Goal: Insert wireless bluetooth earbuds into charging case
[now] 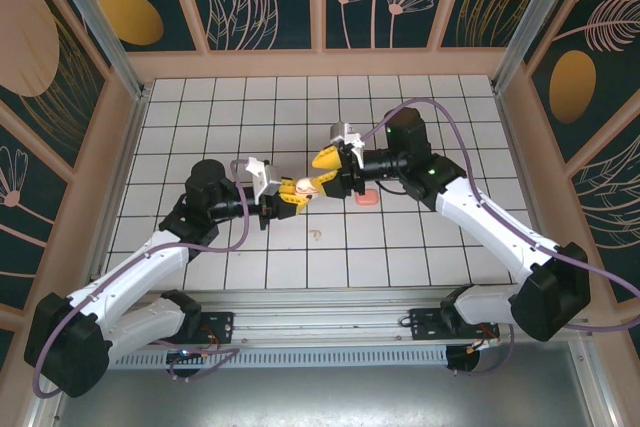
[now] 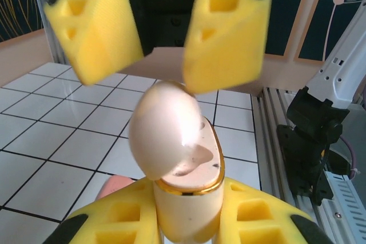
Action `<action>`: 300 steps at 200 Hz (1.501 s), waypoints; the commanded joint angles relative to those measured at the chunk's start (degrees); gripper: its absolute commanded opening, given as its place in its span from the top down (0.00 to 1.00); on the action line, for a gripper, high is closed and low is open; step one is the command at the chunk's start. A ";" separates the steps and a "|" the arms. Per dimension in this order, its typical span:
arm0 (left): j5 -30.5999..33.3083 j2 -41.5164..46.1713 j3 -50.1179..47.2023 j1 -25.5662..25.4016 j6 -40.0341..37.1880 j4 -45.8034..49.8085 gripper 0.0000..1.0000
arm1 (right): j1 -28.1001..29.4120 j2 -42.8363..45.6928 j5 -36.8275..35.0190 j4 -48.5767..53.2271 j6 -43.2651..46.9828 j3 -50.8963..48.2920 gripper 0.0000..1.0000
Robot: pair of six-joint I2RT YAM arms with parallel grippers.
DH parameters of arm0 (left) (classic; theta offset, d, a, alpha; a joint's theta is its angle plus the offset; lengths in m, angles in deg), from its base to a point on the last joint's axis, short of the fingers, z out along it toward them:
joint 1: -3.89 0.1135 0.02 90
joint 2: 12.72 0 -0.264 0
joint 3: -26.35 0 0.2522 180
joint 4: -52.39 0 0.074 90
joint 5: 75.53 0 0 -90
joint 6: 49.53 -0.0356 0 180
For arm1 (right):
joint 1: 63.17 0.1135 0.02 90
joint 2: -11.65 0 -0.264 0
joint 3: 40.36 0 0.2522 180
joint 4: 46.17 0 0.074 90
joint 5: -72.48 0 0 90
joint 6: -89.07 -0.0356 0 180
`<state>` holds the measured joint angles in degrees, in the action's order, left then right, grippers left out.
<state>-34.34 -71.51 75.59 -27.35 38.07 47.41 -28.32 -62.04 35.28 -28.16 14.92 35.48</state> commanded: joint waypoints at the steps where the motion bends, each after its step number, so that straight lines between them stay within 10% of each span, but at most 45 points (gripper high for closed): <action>1: -1.91 0.86 1.34 -0.43 -1.39 -1.66 0.82 | -0.93 -1.57 -5.44 -1.80 -3.15 0.83 0.51; 192: 0.60 -7.10 -1.69 0.42 9.04 -13.78 0.86 | -4.86 3.52 -12.83 -7.48 -18.54 -2.00 0.43; 300: 9.46 -11.34 -5.43 10.24 18.63 -13.25 0.88 | -0.08 -2.88 -33.39 18.99 -33.78 1.07 0.42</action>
<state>-28.09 -82.43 71.88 -19.03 52.41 35.89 -31.88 -63.15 9.16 -18.98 -13.69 34.98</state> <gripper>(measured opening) 0.176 0.582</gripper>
